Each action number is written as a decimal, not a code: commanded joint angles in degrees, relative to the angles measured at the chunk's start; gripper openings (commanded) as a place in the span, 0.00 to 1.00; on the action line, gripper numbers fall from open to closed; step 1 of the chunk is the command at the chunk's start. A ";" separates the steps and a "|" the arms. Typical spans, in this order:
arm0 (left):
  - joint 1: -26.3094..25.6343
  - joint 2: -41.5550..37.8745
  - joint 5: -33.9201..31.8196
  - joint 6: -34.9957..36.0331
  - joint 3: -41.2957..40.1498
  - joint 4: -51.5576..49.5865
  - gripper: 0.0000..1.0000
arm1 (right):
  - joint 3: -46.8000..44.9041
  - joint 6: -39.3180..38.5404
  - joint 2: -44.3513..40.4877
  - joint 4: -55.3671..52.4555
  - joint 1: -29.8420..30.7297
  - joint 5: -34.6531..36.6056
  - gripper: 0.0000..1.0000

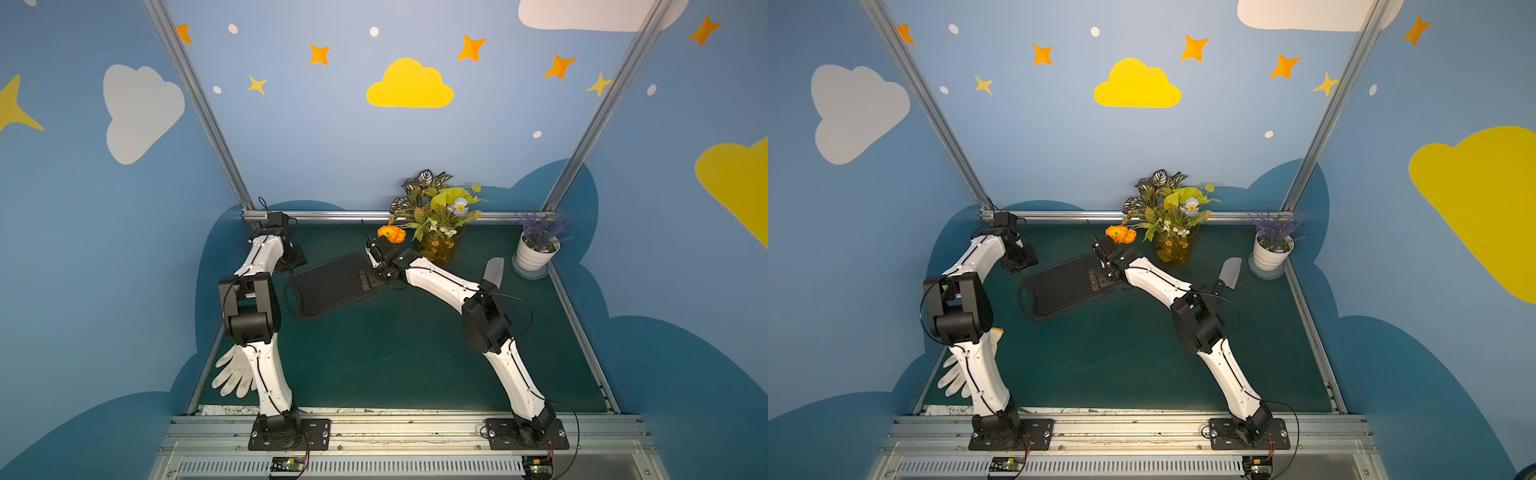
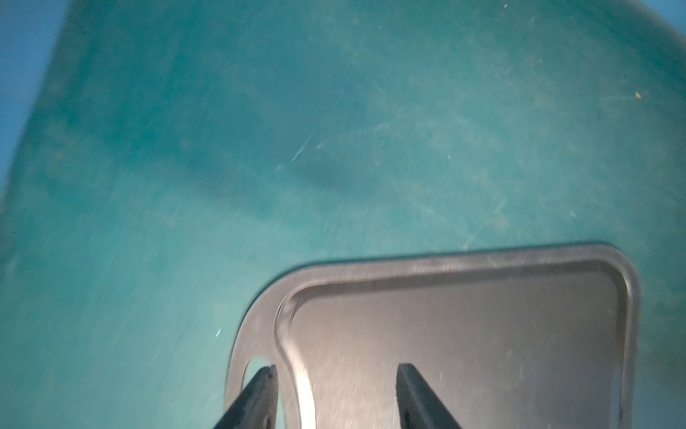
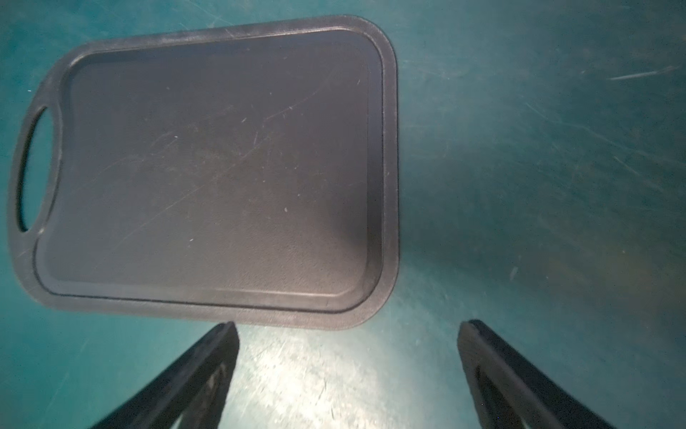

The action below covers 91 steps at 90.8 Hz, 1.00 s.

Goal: Align the knife with the edge of the cutting board
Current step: Move the work surface to the center of the board.

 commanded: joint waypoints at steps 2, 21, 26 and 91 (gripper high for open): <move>-0.41 3.75 1.50 0.36 5.52 -2.46 0.55 | 1.70 -1.24 1.46 1.02 -0.27 -0.77 0.98; -2.11 10.73 1.76 1.34 16.30 -4.90 0.51 | 2.75 -1.14 3.88 1.40 -1.34 -1.02 0.95; -2.84 12.94 1.33 1.88 19.76 -5.99 0.48 | 3.09 -0.78 4.36 1.43 -1.79 -1.80 0.95; -9.97 32.56 -5.55 6.57 45.85 -19.79 0.24 | 7.86 -0.18 8.46 -1.20 -3.49 -6.16 0.93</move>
